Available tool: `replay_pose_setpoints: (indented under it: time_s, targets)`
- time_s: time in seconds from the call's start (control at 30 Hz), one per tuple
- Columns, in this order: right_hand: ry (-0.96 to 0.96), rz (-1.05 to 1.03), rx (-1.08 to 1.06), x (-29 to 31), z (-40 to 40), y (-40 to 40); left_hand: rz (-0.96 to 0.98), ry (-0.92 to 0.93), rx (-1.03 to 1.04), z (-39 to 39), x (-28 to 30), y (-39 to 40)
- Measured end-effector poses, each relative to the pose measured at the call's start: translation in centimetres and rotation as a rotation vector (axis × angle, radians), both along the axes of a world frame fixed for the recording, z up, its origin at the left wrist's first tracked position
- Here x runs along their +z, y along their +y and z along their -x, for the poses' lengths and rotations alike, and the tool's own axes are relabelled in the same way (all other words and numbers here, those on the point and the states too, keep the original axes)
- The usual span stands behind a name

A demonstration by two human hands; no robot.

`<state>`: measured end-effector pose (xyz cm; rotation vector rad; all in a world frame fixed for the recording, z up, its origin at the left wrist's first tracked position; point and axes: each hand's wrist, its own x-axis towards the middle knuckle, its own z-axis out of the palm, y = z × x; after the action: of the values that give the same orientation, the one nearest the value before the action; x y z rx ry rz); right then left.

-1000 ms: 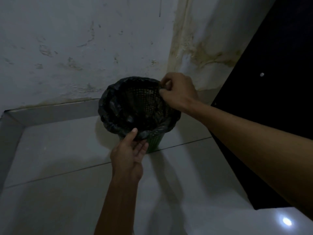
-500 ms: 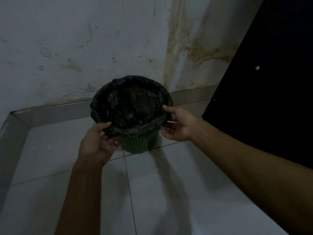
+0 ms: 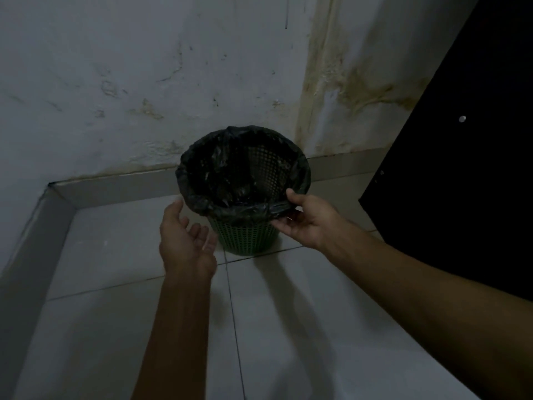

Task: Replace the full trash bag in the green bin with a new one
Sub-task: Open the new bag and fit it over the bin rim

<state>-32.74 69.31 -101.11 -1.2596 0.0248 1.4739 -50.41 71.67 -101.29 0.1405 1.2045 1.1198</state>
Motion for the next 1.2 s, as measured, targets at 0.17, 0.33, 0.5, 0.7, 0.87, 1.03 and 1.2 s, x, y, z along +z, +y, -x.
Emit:
replay_pose_setpoints:
  time_s: [0.17,0.33,0.5,0.7,0.87,1.03,1.2]
  targets:
    - [-0.054,0.023,-0.023,-0.8,1.0,0.3,0.034,-0.095,-0.142,-3.2,0.0,-2.2]
    - [-0.041,0.007,-0.04,-0.8,1.0,0.0,0.036,-0.149,-0.092,-4.4,-0.2,-2.1]
    - [-0.018,-0.02,-0.006,-0.7,1.1,-0.2,0.052,-0.176,-0.066,-4.3,-0.6,-1.5]
    - [-0.091,-0.038,-0.01,-0.6,0.6,-0.2,-0.008,-0.302,-0.099,-4.5,-1.2,-1.7]
    - [-0.178,-0.025,-0.006,-1.0,0.2,-0.4,-0.039,-0.31,-0.095,-4.9,-1.6,-2.3]
    - [-0.195,-0.055,0.003,-1.2,0.2,-0.5,-0.06,-0.251,-0.066,-5.0,-1.6,-2.4]
    - [-0.212,-0.066,0.011,-1.3,0.1,-0.5,-0.152,-0.109,-0.062,-5.6,-1.3,-2.3]
